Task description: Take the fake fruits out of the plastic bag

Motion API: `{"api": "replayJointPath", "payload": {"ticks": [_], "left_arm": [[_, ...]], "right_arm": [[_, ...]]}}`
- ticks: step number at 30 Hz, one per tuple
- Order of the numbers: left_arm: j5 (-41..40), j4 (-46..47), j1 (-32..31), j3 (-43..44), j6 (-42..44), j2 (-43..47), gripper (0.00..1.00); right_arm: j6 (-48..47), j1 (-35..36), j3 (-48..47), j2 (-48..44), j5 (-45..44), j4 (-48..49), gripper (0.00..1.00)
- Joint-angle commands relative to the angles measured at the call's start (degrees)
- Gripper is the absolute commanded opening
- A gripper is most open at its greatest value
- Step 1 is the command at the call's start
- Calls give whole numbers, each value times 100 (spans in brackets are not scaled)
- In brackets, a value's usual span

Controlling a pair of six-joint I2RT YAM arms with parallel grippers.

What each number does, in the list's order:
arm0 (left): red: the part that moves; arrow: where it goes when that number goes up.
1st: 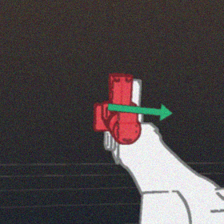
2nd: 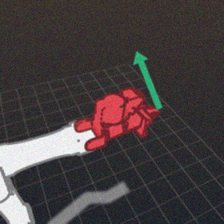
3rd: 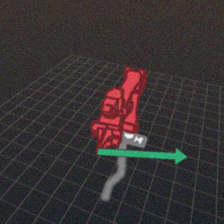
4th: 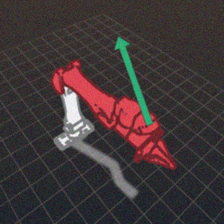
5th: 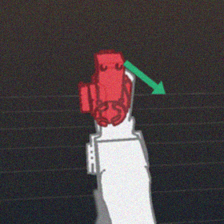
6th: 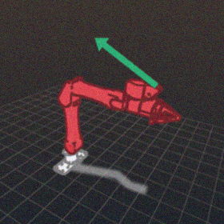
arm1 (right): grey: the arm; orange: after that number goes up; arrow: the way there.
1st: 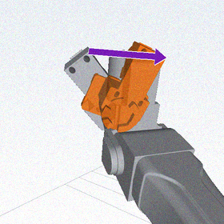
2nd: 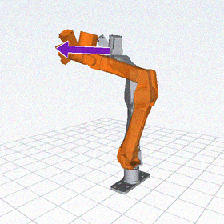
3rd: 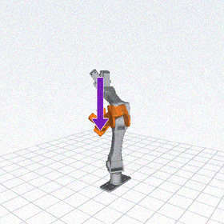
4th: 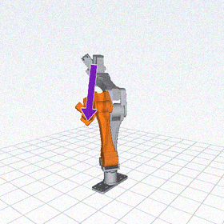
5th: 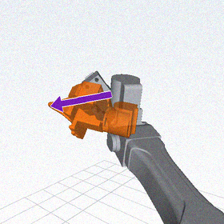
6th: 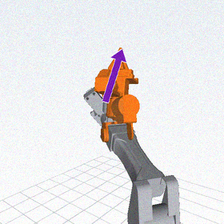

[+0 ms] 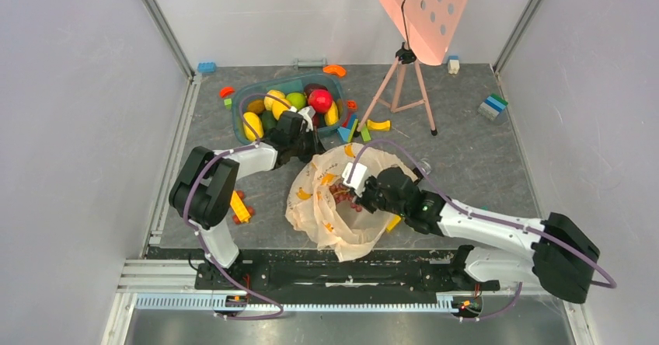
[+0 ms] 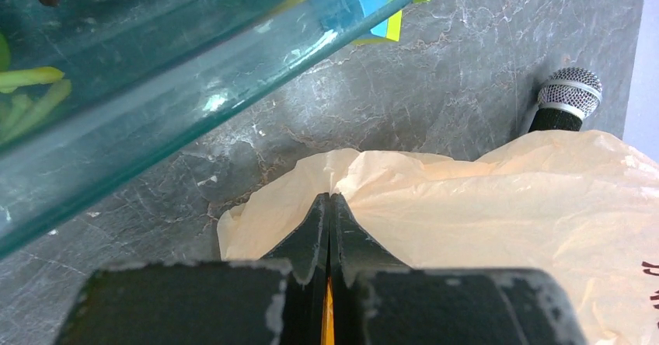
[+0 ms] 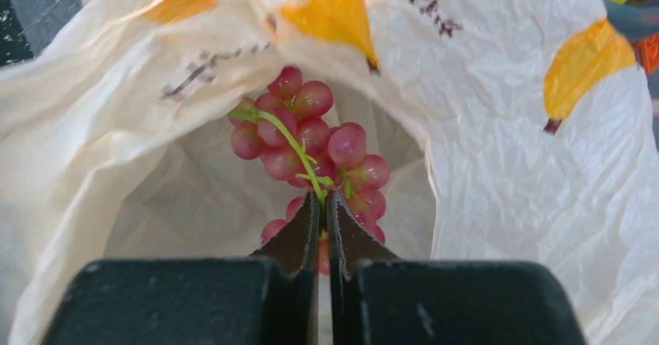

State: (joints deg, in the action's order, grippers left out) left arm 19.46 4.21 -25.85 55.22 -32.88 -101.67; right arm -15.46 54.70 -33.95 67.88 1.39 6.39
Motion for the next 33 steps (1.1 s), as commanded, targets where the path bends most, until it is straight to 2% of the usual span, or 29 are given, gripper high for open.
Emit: {"api": "replayJointPath", "payload": {"ticks": [1,16,20,24,33], "left_arm": [[-179,89,-9,8,261,81,2],[-101,312,-3,-259,257,205,2],[-57,466,1,-435,261,343,2],[-10,634,1,-601,222,468,2],[33,1084,-4,-1119,132,726,2]], "right_arm": [[403,85,354,-595,105,117,0],[1151,103,1113,-1951,87,133,0],[1962,96,984,-2139,-316,-20,0],[2581,94,675,-2008,-239,-294,0],[2970,87,257,-2196,-288,-494,0]]}}
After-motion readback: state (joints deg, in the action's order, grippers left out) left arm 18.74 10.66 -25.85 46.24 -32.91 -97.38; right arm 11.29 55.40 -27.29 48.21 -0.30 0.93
